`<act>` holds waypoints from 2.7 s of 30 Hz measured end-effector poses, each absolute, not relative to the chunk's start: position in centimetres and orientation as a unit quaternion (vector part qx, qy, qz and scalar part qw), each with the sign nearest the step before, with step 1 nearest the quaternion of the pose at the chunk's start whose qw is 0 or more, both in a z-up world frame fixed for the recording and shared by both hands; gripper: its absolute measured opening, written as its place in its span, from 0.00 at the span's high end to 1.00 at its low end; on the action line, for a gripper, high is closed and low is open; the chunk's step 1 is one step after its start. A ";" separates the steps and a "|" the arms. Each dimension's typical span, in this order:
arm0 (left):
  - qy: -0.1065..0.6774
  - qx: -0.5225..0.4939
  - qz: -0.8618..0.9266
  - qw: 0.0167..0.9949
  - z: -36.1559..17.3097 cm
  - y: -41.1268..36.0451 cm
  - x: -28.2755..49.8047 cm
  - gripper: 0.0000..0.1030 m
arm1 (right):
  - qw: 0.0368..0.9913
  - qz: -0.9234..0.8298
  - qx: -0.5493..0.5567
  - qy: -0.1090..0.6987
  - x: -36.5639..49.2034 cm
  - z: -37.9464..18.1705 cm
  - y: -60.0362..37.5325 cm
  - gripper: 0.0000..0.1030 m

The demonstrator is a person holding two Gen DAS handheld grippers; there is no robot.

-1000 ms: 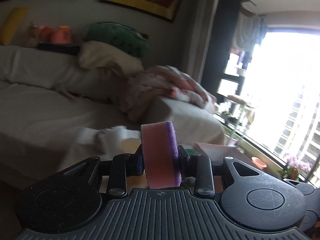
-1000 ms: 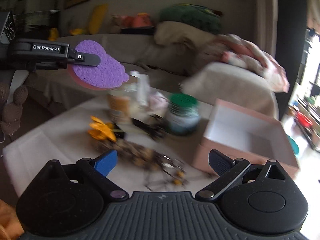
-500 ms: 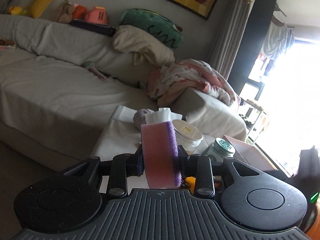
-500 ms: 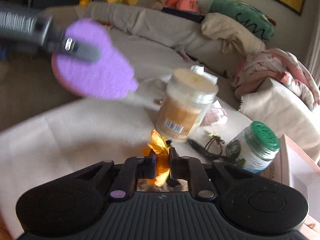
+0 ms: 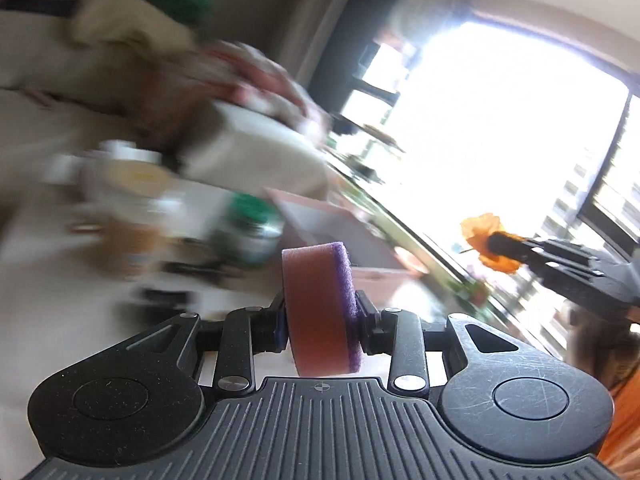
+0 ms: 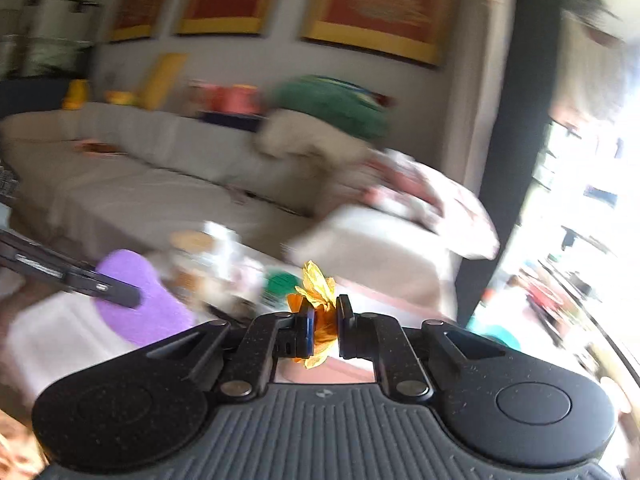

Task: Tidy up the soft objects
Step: 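Lower sponge and flower into the pink box and open both grippers, then move the left gripper over to the black hair clip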

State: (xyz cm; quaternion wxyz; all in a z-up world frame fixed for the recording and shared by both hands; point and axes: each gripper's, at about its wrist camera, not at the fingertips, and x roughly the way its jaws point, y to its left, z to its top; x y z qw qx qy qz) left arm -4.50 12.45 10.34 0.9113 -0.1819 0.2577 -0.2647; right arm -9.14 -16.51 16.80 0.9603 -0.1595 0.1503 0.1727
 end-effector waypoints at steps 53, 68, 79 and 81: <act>0.264 -0.134 -0.171 0.940 5.7 15.7 0.8 0.64 | 0.939 0.170 -0.107 0.278 0.6 5.1 -14.8 0.33; 0.305 -0.177 -0.102 0.930 4.8 16.3 4.4 0.64 | 0.933 0.190 -0.092 0.292 -0.6 3.2 -13.5 0.29; 0.383 -0.069 -0.220 0.894 3.9 10.6 5.3 0.64 | 0.935 0.197 -0.090 0.282 -2.9 4.3 -14.6 0.29; 0.398 -0.104 -0.237 0.880 3.5 10.6 4.6 0.64 | 0.937 0.195 -0.082 0.278 -2.9 4.8 -15.0 0.28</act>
